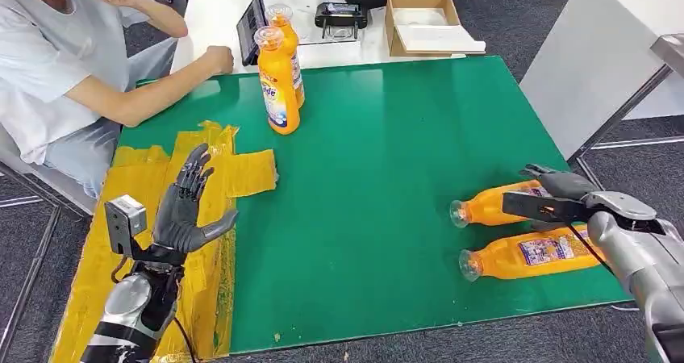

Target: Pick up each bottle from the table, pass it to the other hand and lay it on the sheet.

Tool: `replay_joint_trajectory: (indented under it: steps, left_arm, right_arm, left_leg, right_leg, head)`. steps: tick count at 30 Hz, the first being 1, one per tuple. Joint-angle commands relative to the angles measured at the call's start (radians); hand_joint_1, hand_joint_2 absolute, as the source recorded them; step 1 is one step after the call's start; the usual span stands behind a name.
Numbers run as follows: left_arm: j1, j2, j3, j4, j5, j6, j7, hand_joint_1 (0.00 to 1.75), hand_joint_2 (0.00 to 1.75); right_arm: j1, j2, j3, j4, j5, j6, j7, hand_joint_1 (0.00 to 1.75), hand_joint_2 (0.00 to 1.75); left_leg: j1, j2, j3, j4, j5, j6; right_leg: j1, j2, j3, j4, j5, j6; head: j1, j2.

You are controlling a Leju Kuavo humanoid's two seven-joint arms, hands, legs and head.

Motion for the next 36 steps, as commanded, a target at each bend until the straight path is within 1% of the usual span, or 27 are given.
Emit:
replay_joint_trajectory:
  steps: [1,2,3,5,6,8,9,10,13,14,15,16,18,20,22,24,25,26,27,28,32,35,36]
  left_arm:
    - [-0.036,0.016,-0.024,0.068,0.003,0.000,0.001,0.00,1.75]
    - [-0.036,0.016,-0.025,0.068,0.003,0.000,0.001,0.00,1.75]
    - [-0.037,0.016,-0.024,0.070,0.004,0.001,0.001,0.00,1.75]
    - [-0.038,0.016,-0.024,0.069,0.004,0.001,0.001,0.00,1.75]
    - [-0.038,0.016,-0.024,0.069,0.004,0.001,0.001,0.00,1.75]
    - [-0.040,0.016,-0.024,0.072,0.009,0.000,0.003,0.00,1.75]
    - [-0.040,0.017,-0.024,0.071,0.008,0.000,0.003,0.00,1.75]
    - [-0.041,0.018,-0.023,0.071,0.009,0.000,0.003,0.00,1.75]
    - [-0.039,0.019,-0.023,0.069,0.011,0.001,0.003,0.00,1.75]
    - [-0.047,0.021,-0.033,0.084,0.015,-0.006,0.022,0.00,1.75]
    - [-0.052,0.021,-0.038,0.094,0.014,-0.006,0.021,0.00,1.75]
    - [-0.055,0.020,-0.040,0.099,0.014,-0.006,0.021,0.00,1.75]
    - [-0.063,0.020,-0.051,0.111,0.018,-0.006,0.022,0.00,1.75]
    - [-0.063,0.018,-0.054,0.110,0.017,-0.006,0.022,0.00,1.75]
    - [-0.066,0.020,-0.062,0.112,0.020,-0.007,0.023,0.00,1.75]
    - [-0.069,0.021,-0.066,0.116,0.023,-0.008,0.025,0.00,1.75]
    - [-0.071,0.020,-0.069,0.120,0.025,-0.009,0.026,0.00,1.75]
    - [-0.072,0.020,-0.071,0.122,0.027,-0.010,0.027,0.00,1.75]
    - [-0.072,0.020,-0.071,0.122,0.027,-0.010,0.027,0.00,1.75]
    - [-0.072,0.020,-0.071,0.122,0.027,-0.010,0.027,0.00,1.75]
    - [-0.072,0.020,-0.071,0.122,0.027,-0.010,0.027,0.00,1.75]
    - [-0.072,0.020,-0.071,0.122,0.027,-0.010,0.027,0.00,1.75]
    - [-0.072,0.020,-0.071,0.122,0.027,-0.010,0.027,0.00,1.75]
  right_arm:
    - [-0.049,0.022,0.044,0.067,0.010,0.006,0.007,0.00,1.75]
    - [-0.047,0.024,0.045,0.068,0.010,0.006,0.007,0.00,1.75]
    - [-0.049,0.030,0.051,0.082,0.008,-0.001,0.011,0.00,1.75]
    - [-0.048,0.032,0.052,0.083,0.008,-0.001,0.011,0.00,1.75]
    - [-0.047,0.034,0.052,0.083,0.008,-0.002,0.011,0.00,1.75]
    - [-0.051,0.036,0.059,0.092,0.007,-0.005,0.011,0.00,1.75]
    - [-0.052,0.037,0.060,0.094,0.006,-0.005,0.012,0.00,1.75]
    - [-0.055,0.038,0.062,0.097,0.006,-0.005,0.013,0.00,1.75]
    - [-0.061,0.042,0.074,0.112,0.008,-0.011,0.017,0.00,1.75]
    - [-0.060,0.066,0.166,0.159,0.112,0.021,0.085,0.00,1.75]
    - [-0.045,0.086,0.169,0.178,0.111,0.001,0.095,0.00,1.75]
    - [-0.030,0.101,0.169,0.187,0.109,-0.018,0.105,0.00,1.75]
    - [-0.028,0.122,0.173,0.221,0.103,-0.041,0.101,0.00,1.75]
    - [-0.026,0.126,0.174,0.222,0.103,-0.043,0.101,0.00,1.75]
    - [-0.028,0.127,0.176,0.228,0.099,-0.041,0.098,0.00,1.75]
    - [-0.026,0.127,0.179,0.230,0.097,-0.040,0.098,0.00,1.75]
    - [-0.022,0.127,0.180,0.233,0.096,-0.038,0.099,0.00,1.75]
    - [-0.021,0.128,0.180,0.234,0.095,-0.036,0.099,0.00,1.75]
    - [-0.018,0.128,0.181,0.234,0.095,-0.037,0.099,0.00,1.75]
    - [-0.018,0.128,0.181,0.234,0.095,-0.037,0.099,0.00,1.75]
    - [-0.018,0.128,0.181,0.234,0.095,-0.037,0.099,0.00,1.75]
    - [-0.018,0.128,0.181,0.234,0.095,-0.037,0.099,0.00,1.75]
    - [-0.018,0.128,0.181,0.234,0.095,-0.037,0.099,0.00,1.75]
  left_leg:
    - [0.001,0.001,0.004,0.000,-0.001,-0.002]
    - [0.001,0.001,0.005,0.000,-0.002,-0.003]
    - [0.001,0.001,0.003,0.000,-0.001,-0.002]
    - [0.002,0.002,0.007,0.001,-0.002,-0.004]
    - [0.001,0.001,0.004,0.000,-0.001,-0.002]
    - [0.002,0.002,0.007,0.001,-0.003,-0.004]
    - [0.001,0.001,0.004,0.000,-0.001,-0.002]
    - [0.002,0.002,0.006,0.001,-0.002,-0.003]
    - [0.001,0.001,0.003,0.000,-0.001,-0.002]
    - [0.002,0.002,0.006,0.001,-0.003,-0.004]
    - [0.001,0.002,0.005,0.000,-0.002,-0.003]
    - [0.002,0.003,0.008,-0.001,-0.002,-0.004]
    - [0.002,0.001,0.005,-0.001,-0.001,-0.002]
    - [0.004,0.001,0.009,-0.001,-0.002,-0.004]
    - [0.002,0.001,0.004,-0.001,-0.001,-0.003]
    - [0.003,0.002,0.008,0.000,-0.002,-0.004]
    - [0.002,0.001,0.006,-0.001,-0.001,-0.003]
    - [0.003,0.000,0.008,0.000,-0.002,-0.004]
    - [0.002,0.000,0.006,-0.001,-0.001,-0.003]
    - [0.003,0.001,0.008,-0.001,-0.001,-0.003]
    - [0.002,0.000,0.006,-0.001,0.000,-0.002]
    - [0.003,0.000,0.010,-0.001,-0.001,-0.004]
    - [0.003,0.000,0.009,-0.001,-0.001,-0.003]
  right_leg:
    - [0.001,0.000,0.004,-0.001,-0.001,-0.002]
    - [0.001,0.000,0.005,-0.001,-0.001,-0.003]
    - [0.001,0.000,0.003,-0.001,0.000,-0.002]
    - [0.002,0.000,0.007,-0.001,-0.001,-0.003]
    - [0.001,0.000,0.004,-0.001,0.000,-0.002]
    - [0.002,0.001,0.007,-0.001,-0.001,-0.003]
    - [0.001,0.001,0.004,-0.001,0.000,-0.002]
    - [0.002,0.001,0.006,-0.001,-0.001,-0.003]
    - [0.001,0.001,0.003,-0.001,0.000,-0.002]
    - [0.002,0.001,0.006,0.000,-0.001,-0.003]
    - [0.002,0.001,0.005,-0.001,-0.001,-0.002]
    - [0.003,0.002,0.008,-0.002,-0.001,-0.003]
    - [0.002,0.001,0.005,-0.003,0.000,-0.002]
    - [0.004,0.000,0.010,-0.003,-0.001,-0.004]
    - [0.002,0.001,0.005,-0.002,0.000,-0.002]
    - [0.003,0.000,0.008,-0.002,-0.001,-0.004]
    - [0.003,0.000,0.007,-0.002,0.000,-0.002]
    - [0.004,-0.001,0.009,-0.002,-0.001,-0.003]
    - [0.003,-0.001,0.006,-0.002,0.000,-0.002]
    - [0.003,-0.001,0.008,-0.002,-0.001,-0.003]
    - [0.002,-0.001,0.007,-0.002,0.000,-0.002]
    - [0.003,-0.001,0.011,-0.002,0.000,-0.003]
    - [0.003,-0.001,0.009,-0.002,0.000,-0.002]
  head:
    - [0.000,0.000]
    - [0.000,0.000]
    - [0.000,0.000]
    - [0.000,0.000]
    - [0.000,0.000]
    - [0.000,0.000]
    - [0.000,0.000]
    - [0.000,0.000]
    - [0.000,0.000]
    - [0.000,0.000]
    - [0.000,0.000]
    - [0.000,0.000]
    - [0.000,0.000]
    - [0.000,0.000]
    - [0.000,0.000]
    - [0.000,0.000]
    - [0.000,0.000]
    - [0.001,0.000]
    - [0.000,0.000]
    - [0.000,0.000]
    - [0.001,0.000]
    - [0.000,0.000]
    - [0.001,0.000]
